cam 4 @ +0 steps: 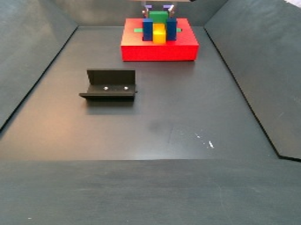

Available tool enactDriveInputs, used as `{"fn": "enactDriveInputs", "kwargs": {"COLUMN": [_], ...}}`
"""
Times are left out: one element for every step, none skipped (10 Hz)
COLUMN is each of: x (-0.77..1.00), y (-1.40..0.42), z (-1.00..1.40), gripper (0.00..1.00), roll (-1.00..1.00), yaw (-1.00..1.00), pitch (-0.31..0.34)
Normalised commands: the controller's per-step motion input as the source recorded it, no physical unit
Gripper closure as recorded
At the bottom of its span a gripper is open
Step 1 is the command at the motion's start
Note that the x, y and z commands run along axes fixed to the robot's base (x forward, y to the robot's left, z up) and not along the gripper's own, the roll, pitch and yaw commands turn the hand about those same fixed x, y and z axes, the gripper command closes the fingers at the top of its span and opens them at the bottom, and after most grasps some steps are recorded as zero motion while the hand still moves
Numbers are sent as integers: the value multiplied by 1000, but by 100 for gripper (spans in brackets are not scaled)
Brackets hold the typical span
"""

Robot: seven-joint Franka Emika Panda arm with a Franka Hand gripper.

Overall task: Pick up the green object. Move up. Place the green object on the fixture. Regrasp the green object. Move to above the board. Insert the green object.
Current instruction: Insert the green object.

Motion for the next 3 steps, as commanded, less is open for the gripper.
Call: {"fn": "enactDriveInputs", "kwargs": {"x": [0, 0, 0], "y": [0, 0, 3], "z": [0, 0, 0], "gripper": [100, 100, 100], "roll": [13, 7, 53], "yaw": [0, 0, 0], "pitch": [0, 0, 0]}}
